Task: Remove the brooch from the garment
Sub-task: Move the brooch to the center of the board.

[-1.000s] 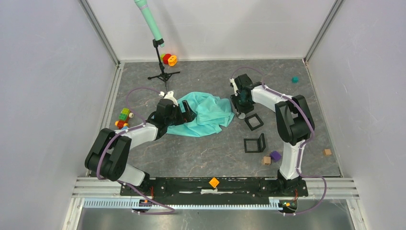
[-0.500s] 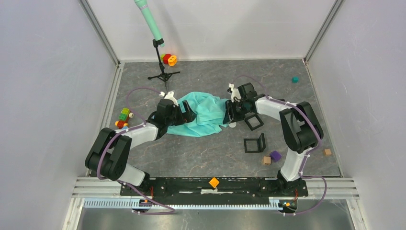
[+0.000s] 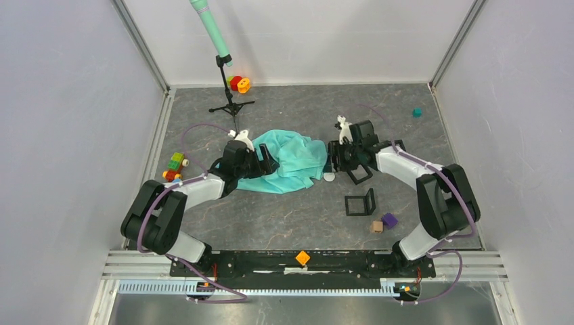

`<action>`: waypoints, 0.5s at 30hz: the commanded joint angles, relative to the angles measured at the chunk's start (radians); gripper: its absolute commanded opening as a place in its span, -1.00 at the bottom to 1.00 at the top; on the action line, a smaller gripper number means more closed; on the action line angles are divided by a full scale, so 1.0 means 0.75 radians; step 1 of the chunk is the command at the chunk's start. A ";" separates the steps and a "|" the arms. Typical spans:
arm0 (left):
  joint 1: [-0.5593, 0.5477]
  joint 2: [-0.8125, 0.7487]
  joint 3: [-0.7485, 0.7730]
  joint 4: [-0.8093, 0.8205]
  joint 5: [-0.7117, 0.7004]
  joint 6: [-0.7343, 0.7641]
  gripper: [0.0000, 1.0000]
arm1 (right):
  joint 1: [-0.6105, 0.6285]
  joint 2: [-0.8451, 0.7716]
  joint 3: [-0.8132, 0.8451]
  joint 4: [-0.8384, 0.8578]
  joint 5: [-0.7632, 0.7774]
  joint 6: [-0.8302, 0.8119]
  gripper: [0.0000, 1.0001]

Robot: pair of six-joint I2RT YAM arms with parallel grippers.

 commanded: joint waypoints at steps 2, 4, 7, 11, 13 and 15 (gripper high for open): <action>-0.045 0.021 0.045 0.069 0.102 0.090 0.57 | -0.052 -0.069 -0.240 0.172 -0.035 0.088 0.11; -0.072 0.031 0.066 0.068 0.128 0.114 0.50 | -0.051 -0.060 -0.295 0.238 -0.051 0.120 0.06; -0.129 0.060 0.110 0.036 0.132 0.171 0.47 | -0.051 -0.020 -0.349 0.352 -0.123 0.184 -0.04; -0.152 0.161 0.186 -0.021 0.176 0.188 0.46 | -0.051 0.036 -0.386 0.472 -0.155 0.262 -0.15; -0.152 0.203 0.204 -0.022 0.204 0.181 0.45 | -0.051 0.057 -0.400 0.536 -0.163 0.302 -0.18; -0.152 0.242 0.222 -0.029 0.216 0.182 0.45 | -0.051 0.077 -0.387 0.548 -0.137 0.321 -0.22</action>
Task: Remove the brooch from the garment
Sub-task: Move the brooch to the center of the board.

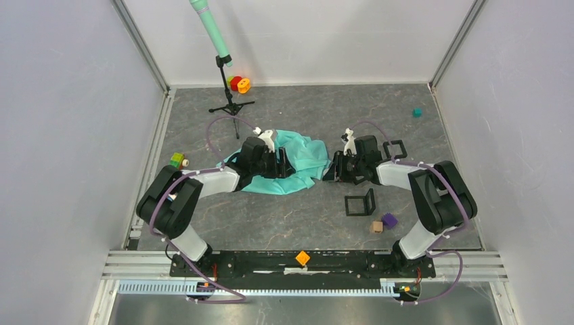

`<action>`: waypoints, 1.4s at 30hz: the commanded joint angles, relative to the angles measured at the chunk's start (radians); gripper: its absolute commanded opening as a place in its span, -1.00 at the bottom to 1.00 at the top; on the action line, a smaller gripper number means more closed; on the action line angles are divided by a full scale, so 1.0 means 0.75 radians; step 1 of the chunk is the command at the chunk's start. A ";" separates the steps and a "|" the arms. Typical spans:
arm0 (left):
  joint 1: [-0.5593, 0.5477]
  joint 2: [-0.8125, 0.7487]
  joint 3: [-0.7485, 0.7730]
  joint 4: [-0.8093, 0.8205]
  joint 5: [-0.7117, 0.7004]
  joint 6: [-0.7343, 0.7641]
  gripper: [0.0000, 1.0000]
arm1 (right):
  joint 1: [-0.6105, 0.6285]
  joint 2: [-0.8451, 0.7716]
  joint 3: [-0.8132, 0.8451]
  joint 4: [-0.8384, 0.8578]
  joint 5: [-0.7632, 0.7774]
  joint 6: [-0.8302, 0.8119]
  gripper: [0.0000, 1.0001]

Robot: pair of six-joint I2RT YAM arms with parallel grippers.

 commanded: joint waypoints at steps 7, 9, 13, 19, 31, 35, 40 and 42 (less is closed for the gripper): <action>-0.001 0.144 0.120 -0.065 0.087 0.084 0.43 | 0.007 0.035 0.029 0.039 0.045 0.031 -0.15; 0.000 0.117 0.109 -0.065 0.064 0.089 0.43 | 0.006 -0.021 0.046 -0.031 0.095 -0.009 -0.12; -0.004 0.065 0.084 -0.065 0.030 0.099 0.43 | -0.023 -0.058 0.108 -0.176 0.171 -0.108 -0.11; -0.009 0.081 0.095 -0.075 0.030 0.097 0.43 | -0.056 -0.059 0.136 -0.216 0.192 -0.145 -0.10; -0.011 0.137 0.128 -0.104 0.022 0.111 0.42 | -0.074 0.140 0.174 -0.097 0.095 -0.090 -0.23; -0.012 0.158 0.138 -0.107 0.030 0.110 0.43 | -0.049 0.179 0.169 -0.029 -0.009 -0.056 -0.27; -0.011 0.203 0.162 -0.111 0.062 0.102 0.42 | 0.015 0.180 0.145 0.088 -0.102 0.033 -0.28; -0.012 0.224 0.170 -0.112 0.080 0.097 0.42 | 0.038 0.189 0.151 0.125 -0.138 0.067 -0.29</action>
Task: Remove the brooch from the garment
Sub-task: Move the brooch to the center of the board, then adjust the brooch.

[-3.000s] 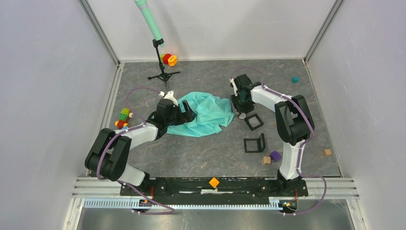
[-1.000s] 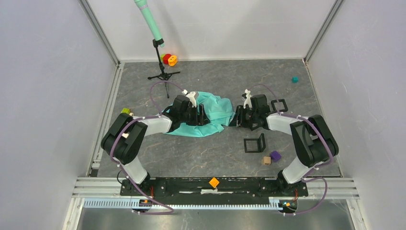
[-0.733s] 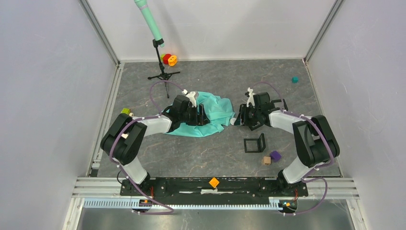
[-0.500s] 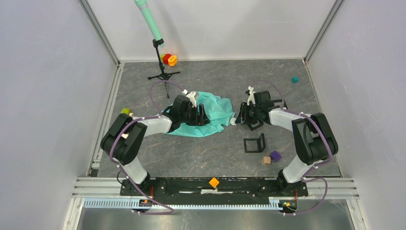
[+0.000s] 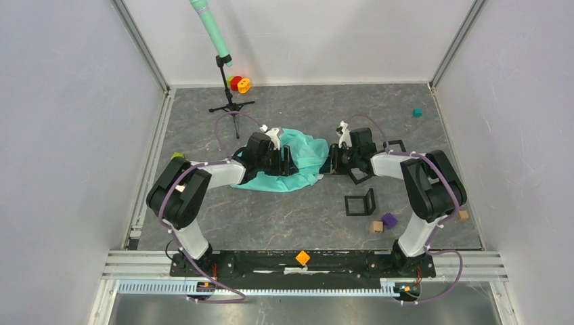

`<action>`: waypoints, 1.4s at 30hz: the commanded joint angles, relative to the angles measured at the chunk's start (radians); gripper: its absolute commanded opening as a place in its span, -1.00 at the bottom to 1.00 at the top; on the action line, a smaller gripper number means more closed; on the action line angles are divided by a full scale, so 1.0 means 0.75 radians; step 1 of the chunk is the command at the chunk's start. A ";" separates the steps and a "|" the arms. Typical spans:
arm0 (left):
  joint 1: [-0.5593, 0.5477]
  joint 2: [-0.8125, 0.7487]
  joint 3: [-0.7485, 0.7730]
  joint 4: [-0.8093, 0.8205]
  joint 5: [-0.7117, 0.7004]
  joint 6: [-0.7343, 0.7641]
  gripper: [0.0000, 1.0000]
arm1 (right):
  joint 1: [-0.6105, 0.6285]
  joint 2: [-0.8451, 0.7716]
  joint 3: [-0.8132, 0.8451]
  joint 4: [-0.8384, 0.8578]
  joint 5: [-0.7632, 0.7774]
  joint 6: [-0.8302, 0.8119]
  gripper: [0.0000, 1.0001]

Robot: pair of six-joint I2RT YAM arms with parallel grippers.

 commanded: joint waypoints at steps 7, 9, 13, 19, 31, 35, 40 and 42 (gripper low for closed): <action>-0.005 0.103 0.058 -0.044 0.065 0.034 0.40 | 0.066 -0.043 -0.074 0.135 -0.129 0.103 -0.28; -0.005 0.112 0.064 -0.044 0.084 0.029 0.39 | 0.066 -0.066 -0.110 0.212 -0.182 0.134 -0.27; -0.005 0.133 0.071 -0.036 0.109 0.021 0.38 | 0.056 -0.072 -0.116 0.234 -0.161 0.141 -0.05; -0.003 0.120 0.068 -0.052 0.085 0.032 0.38 | 0.011 -0.084 -0.130 0.237 -0.073 0.138 0.14; -0.003 0.132 0.079 -0.056 0.105 0.036 0.37 | 0.015 -0.044 -0.045 0.067 0.091 0.031 0.54; -0.004 0.132 0.079 -0.057 0.107 0.037 0.36 | 0.025 -0.043 0.004 -0.047 0.266 -0.029 0.59; -0.003 0.137 0.083 -0.057 0.117 0.037 0.36 | 0.163 0.002 0.146 -0.280 0.530 -0.096 0.53; -0.004 0.136 0.082 -0.057 0.119 0.037 0.35 | 0.208 0.016 0.169 -0.339 0.598 -0.101 0.45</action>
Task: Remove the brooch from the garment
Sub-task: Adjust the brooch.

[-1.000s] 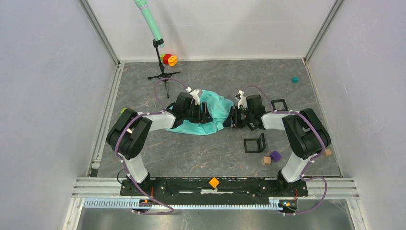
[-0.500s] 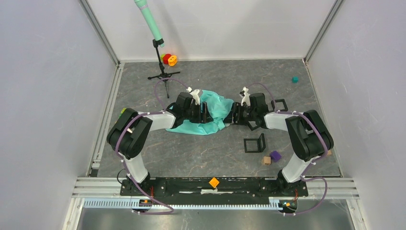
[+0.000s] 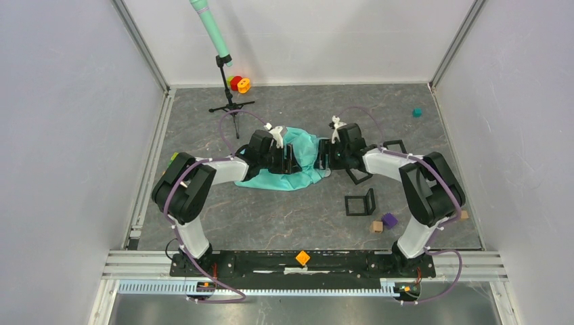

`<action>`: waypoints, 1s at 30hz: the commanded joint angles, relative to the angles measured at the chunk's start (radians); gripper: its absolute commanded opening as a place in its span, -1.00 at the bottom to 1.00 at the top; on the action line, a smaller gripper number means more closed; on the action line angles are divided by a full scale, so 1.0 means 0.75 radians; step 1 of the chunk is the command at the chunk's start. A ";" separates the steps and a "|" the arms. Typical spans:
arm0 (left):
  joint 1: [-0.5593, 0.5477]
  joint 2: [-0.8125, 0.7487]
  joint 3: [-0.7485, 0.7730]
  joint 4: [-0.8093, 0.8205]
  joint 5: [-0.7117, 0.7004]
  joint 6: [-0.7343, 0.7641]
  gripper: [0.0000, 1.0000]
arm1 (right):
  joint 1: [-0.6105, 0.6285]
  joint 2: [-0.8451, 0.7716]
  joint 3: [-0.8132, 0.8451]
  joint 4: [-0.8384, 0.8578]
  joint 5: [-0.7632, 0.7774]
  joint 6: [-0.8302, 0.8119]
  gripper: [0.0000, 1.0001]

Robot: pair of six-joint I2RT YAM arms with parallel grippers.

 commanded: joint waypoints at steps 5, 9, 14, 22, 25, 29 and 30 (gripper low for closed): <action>-0.005 0.043 0.006 -0.087 0.029 0.037 0.35 | 0.141 0.019 0.044 -0.260 0.264 -0.070 0.16; -0.006 0.046 0.006 -0.087 0.034 0.037 0.34 | 0.144 -0.067 -0.018 -0.221 0.180 -0.040 -0.09; -0.006 0.039 0.006 -0.088 0.043 0.037 0.33 | 0.141 -0.163 -0.064 -0.148 0.118 0.010 -0.42; -0.015 0.003 0.000 -0.100 0.023 0.065 0.31 | 0.138 -0.258 -0.060 -0.104 0.088 0.057 -0.95; -0.047 -0.084 -0.021 -0.114 -0.067 0.124 0.31 | 0.130 -0.257 -0.043 -0.096 0.020 0.068 -0.96; -0.091 -0.265 -0.125 -0.057 -0.251 0.205 0.34 | 0.107 -0.244 -0.062 -0.023 -0.082 0.116 -0.98; -0.109 -0.308 -0.158 -0.037 -0.304 0.227 0.34 | 0.101 -0.238 -0.069 -0.005 -0.099 0.126 -0.99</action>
